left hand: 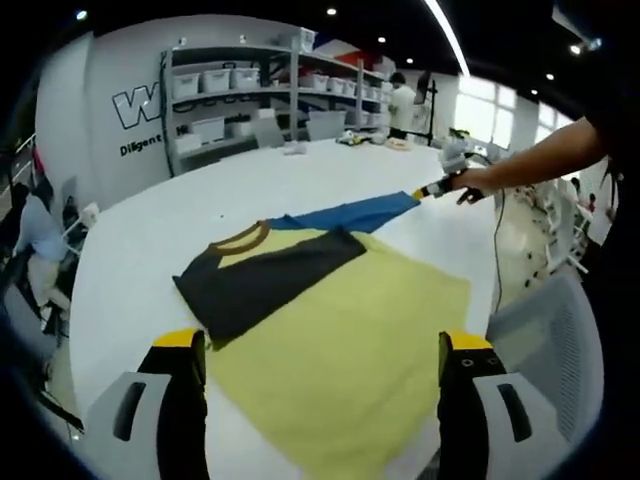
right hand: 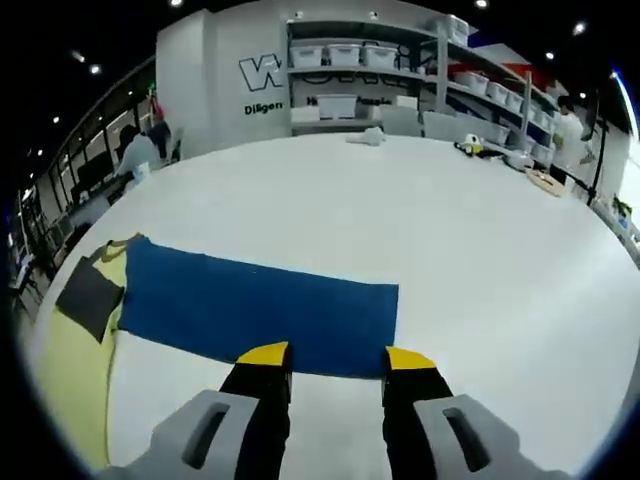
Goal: Fold the garment on the visible template until the final outline fits inside the template.
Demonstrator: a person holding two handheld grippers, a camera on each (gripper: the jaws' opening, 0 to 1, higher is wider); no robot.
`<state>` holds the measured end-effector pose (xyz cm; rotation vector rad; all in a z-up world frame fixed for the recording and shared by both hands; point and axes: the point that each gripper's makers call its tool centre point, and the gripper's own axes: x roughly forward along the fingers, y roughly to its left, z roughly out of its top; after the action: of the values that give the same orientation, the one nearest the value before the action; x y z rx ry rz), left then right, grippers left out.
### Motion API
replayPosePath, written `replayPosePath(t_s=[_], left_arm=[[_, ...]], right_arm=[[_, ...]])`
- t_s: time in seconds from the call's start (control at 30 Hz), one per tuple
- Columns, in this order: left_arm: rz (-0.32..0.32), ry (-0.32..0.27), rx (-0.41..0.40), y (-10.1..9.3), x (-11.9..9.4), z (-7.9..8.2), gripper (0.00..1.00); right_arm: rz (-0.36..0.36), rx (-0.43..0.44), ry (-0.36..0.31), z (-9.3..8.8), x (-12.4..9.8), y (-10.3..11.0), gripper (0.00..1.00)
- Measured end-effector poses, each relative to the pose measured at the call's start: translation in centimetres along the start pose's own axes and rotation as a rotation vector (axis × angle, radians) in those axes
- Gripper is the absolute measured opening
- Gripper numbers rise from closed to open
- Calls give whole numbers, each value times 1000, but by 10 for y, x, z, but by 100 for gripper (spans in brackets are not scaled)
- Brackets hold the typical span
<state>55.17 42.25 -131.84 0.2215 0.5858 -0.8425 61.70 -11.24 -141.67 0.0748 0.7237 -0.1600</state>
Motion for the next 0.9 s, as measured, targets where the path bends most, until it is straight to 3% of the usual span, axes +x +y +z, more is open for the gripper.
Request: replayPosePath(t_s=[0.3,0.47,0.53,0.63,0.8,0.9], left_arm=[[20,-6,-13,-1,-7,0,93],[39,-7,-20,0,-14,0,93],[48,-7,-24,1,-17,0,93],[60,-9,-36,3,-19,0,93],[82,-11,-62,5,-24,-4,92],[87,-9,-61,2,-26,-5,91]], right_arm=[[-16,19,39,-9,10,-12,32],[7,22,71,-18,15,-6,32],[1,-16,26,-8,14,-3,31],[-1,-7,31,-9,12,-2,29],[5,-37,13,-7,9,1,22],[26,-62,1,-6,11,2,8]])
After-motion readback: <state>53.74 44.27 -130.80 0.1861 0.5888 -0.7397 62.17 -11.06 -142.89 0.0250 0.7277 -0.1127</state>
